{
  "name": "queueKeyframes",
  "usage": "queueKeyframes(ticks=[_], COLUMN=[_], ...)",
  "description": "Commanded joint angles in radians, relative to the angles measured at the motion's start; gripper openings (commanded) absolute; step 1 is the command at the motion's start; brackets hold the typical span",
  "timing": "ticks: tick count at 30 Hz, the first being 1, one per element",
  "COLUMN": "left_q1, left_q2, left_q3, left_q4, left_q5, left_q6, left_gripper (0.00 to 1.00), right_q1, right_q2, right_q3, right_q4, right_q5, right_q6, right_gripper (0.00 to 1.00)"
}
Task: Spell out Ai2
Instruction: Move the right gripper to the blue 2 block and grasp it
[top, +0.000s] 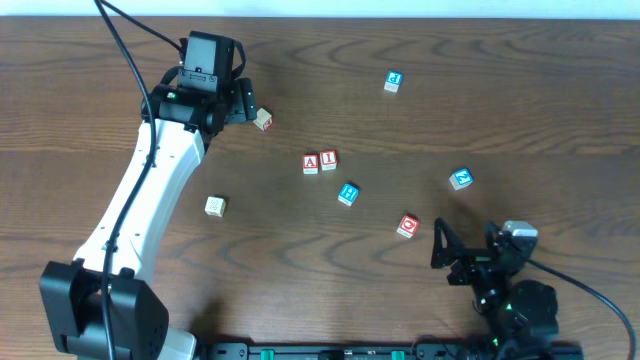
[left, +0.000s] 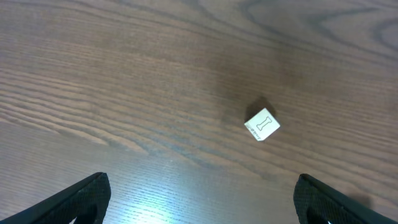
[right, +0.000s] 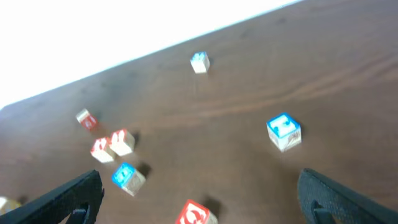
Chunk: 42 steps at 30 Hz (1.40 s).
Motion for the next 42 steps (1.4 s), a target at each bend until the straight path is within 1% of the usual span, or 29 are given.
queueKeyframes(ticks=[1,4,7,14,16,21,25,28,32,36,42], left_q1=[0.003,0.003,0.003,0.005,0.009,0.011,0.011,0.011,0.011,0.011,0.011], left_q2=[-0.006,-0.006,-0.006,-0.006,-0.006,-0.006,-0.006,-0.006,-0.006,-0.006,-0.006], left_q3=[0.017,0.017,0.017,0.017,0.017,0.017,0.017,0.017,0.017,0.017,0.017], left_q4=[-0.006,-0.002,0.004,0.008,0.008,0.009,0.009,0.009,0.010,0.010,0.013], left_q5=[0.007,0.007,0.007,0.007,0.007,0.007,0.007,0.007,0.007,0.007,0.007], left_q6=[0.027,0.027,0.031,0.042,0.041,0.041,0.041,0.041,0.041,0.041,0.041], left_gripper=[0.95,0.95,0.95,0.95,0.95,0.95,0.95,0.95,0.95,0.95,0.95], right_q1=[-0.014,-0.020,-0.028,-0.044,-0.044,-0.052,-0.081,-0.116,-0.168,-0.195,-0.195], right_q2=[0.019,0.096,0.238,0.666,0.784,1.058,1.246,1.347,1.447,1.504,1.555], right_q3=[0.030,0.060,0.105,0.265,0.323,0.482,0.597,0.652,0.679,0.679,0.679], right_q4=[0.026,0.063,0.092,0.135,0.136,0.130,0.081,0.027,-0.019,-0.025,0.004], right_q5=[0.072,0.096,0.108,0.117,0.111,0.050,0.043,0.031,-0.012,-0.041,-0.040], right_q6=[0.034,0.035,0.064,0.244,0.268,0.270,0.364,0.447,0.502,0.510,0.504], right_gripper=[0.99,0.99,0.99,0.99,0.99,0.99,0.99,0.99,0.99,0.99,0.99])
